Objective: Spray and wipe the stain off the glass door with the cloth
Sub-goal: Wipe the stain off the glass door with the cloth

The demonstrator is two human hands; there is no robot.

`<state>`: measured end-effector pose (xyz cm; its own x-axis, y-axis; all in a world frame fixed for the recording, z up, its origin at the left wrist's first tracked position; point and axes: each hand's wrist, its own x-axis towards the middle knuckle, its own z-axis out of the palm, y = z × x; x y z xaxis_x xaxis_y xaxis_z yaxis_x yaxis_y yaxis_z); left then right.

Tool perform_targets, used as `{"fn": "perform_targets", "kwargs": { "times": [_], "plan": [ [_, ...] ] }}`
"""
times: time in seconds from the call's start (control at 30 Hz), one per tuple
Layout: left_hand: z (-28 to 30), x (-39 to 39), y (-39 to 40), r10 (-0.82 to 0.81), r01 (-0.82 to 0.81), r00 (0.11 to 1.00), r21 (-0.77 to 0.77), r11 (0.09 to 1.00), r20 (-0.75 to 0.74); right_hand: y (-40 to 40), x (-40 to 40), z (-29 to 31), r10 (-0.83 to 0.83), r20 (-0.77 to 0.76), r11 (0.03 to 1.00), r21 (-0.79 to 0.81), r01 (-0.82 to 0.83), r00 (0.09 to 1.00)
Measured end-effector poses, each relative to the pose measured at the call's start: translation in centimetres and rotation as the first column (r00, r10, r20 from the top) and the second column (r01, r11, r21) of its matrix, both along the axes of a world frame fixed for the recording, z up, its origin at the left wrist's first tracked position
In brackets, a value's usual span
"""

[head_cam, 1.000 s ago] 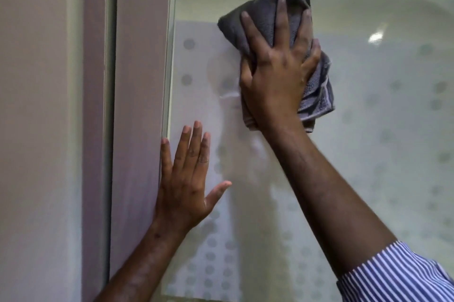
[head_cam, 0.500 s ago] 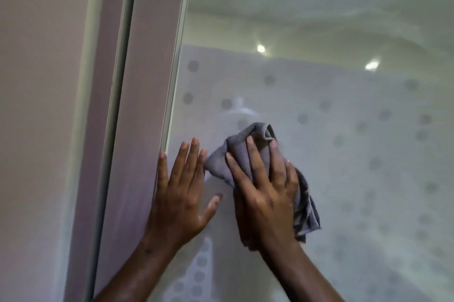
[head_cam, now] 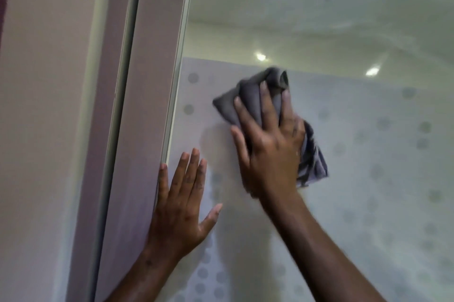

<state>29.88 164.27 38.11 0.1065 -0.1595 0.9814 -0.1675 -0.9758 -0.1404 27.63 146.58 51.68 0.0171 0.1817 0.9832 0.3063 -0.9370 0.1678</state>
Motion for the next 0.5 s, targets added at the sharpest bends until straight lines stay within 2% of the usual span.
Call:
{"fn": "perform_targets", "kwargs": {
  "times": [0.13, 0.23, 0.33, 0.4, 0.5],
  "plan": [
    [-0.1, 0.1, 0.0, -0.042, 0.042, 0.999, -0.003, 0.999, 0.024, -1.0, -0.2, -11.0, 0.045, 0.009, 0.991, -0.125, -0.044, 0.999],
    [-0.1, 0.1, 0.2, -0.024, 0.024, 1.0, 0.021, 0.999, -0.012, -2.6, -0.6, -14.4, 0.047, -0.012, 0.979, -0.199, -0.049, 0.999],
    [-0.1, -0.1, 0.0, -0.005, 0.005, 1.0, 0.017, 1.0, -0.012, -3.4, -0.5, -10.4, -0.013, 0.053, 0.978, -0.207, 0.024, 0.998],
    [0.0, -0.1, 0.0, 0.017, -0.016, 1.0, 0.018, 1.0, -0.024, -3.2, -0.1, -5.4, -0.044, 0.09, 0.992, -0.115, 0.054, 0.995],
    [-0.1, -0.2, 0.0, 0.021, -0.021, 0.999, 0.01, 1.0, -0.029, -2.5, -0.1, 2.0, -0.016, 0.052, 0.998, 0.063, 0.013, 0.999]
  ]
}}
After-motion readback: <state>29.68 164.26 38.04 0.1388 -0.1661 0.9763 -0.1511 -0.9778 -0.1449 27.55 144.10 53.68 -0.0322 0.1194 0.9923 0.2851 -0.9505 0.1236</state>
